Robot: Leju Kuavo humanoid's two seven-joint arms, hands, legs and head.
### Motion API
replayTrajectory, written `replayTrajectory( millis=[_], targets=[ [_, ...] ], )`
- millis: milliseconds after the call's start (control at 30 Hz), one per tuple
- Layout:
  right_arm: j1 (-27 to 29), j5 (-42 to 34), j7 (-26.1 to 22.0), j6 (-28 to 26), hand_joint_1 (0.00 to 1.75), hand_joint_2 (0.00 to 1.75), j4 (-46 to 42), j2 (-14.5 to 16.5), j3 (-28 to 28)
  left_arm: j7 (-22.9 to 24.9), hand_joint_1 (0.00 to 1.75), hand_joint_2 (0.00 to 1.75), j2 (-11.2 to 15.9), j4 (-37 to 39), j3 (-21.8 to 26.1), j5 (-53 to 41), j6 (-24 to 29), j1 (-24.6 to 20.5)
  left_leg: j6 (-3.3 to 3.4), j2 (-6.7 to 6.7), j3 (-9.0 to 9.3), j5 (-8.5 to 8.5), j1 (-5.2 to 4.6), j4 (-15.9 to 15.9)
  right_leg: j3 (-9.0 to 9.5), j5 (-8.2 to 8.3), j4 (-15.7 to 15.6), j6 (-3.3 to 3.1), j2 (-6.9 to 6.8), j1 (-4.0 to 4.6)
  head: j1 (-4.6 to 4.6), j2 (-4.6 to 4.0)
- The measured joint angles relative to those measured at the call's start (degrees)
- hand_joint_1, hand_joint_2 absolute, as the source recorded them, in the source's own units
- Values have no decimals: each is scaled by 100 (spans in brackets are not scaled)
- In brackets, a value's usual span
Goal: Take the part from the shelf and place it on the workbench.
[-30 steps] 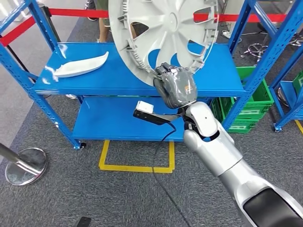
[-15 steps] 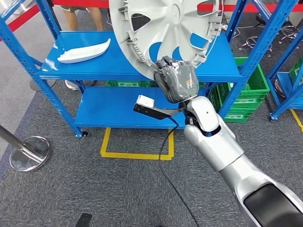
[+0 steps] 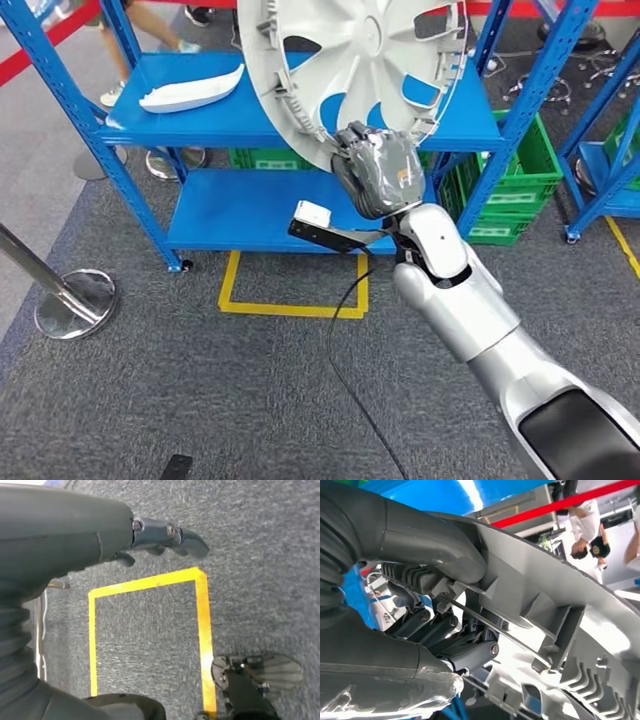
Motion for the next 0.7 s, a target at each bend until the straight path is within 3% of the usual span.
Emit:
replayTrajectory(
  millis=[67,100,200,233,267,300,367,433,467,500,567,600,633,700],
  targets=[
    [-8,3,-2,3,175,175,2,-2,0,-2,0,175,6,1,0,-3,-1,3,-70,-3,-54,20,4,4,-98,120,-19,-60,-9,-20,28,0],
    [-12,4,-2,4,175,175,2,-1,1,-2,0,175,8,1,0,-4,-1,5,-104,-4,-109,-119,4,97,-152,193,-39,-100,-17,-36,22,0],
    [-18,1,4,7,175,175,2,1,-1,-2,0,175,8,-1,0,-14,-1,7,-193,0,-365,-962,31,1021,-362,418,-67,-156,-26,-57,-13,0],
    [-13,0,6,7,175,175,3,0,-1,-2,0,175,7,0,0,-19,-1,5,-215,1,-423,-1119,41,1378,-450,489,-64,-155,-27,-57,-19,0],
    [-9,-1,6,7,175,175,3,-1,-1,-2,0,175,7,1,0,-25,-2,3,-230,1,-423,-1128,50,1607,-536,558,-61,-151,-29,-58,-21,0],
    [-6,-1,5,7,175,175,4,-1,-1,-2,0,175,7,1,0,-27,-3,0,-240,2,-345,-1019,60,1672,-622,625,-57,-142,-30,-59,-24,0],
    [-8,-1,5,7,175,175,3,-2,-3,-2,0,175,7,1,0,-27,-4,-9,-260,2,80,-746,91,1268,-772,744,-49,-101,-26,-64,-28,0],
    [-19,-1,5,4,175,175,1,-3,-13,-2,0,175,3,1,-1,-29,-4,-29,-238,-11,639,-768,105,483,-895,856,-38,-41,-30,-50,-28,0],
    [-18,-1,5,4,175,175,2,-3,-20,-2,0,175,-1,1,-2,-31,-4,-37,-209,-21,803,-831,99,195,-940,923,-44,-13,-34,-45,-28,0],
    [-4,0,4,4,175,175,7,-5,-27,-2,0,175,-1,1,-3,-32,-5,-34,-164,-32,865,-865,78,22,-975,993,-67,13,-40,-46,-27,0],
    [85,1,1,4,175,175,29,-18,-31,-3,0,175,5,1,-2,-31,-5,5,-67,-36,802,-800,61,-33,-1034,1052,-107,63,-37,-71,-29,0],
    [141,-2,0,3,175,175,40,-26,-31,-12,0,175,11,1,-1,-23,0,31,-13,-32,766,-759,61,-45,-1079,955,-44,80,-32,-80,-20,0],
    [188,-15,-1,1,175,175,48,-33,-33,-30,0,175,15,0,1,-13,9,47,35,-27,728,-717,66,-57,-1154,757,157,90,-25,-82,-9,0],
    [227,-89,-8,-5,175,175,50,-39,-44,-74,0,175,15,-1,2,7,28,54,96,-32,654,-648,57,-62,-1364,246,910,96,-14,-74,17,0]
  ],
)
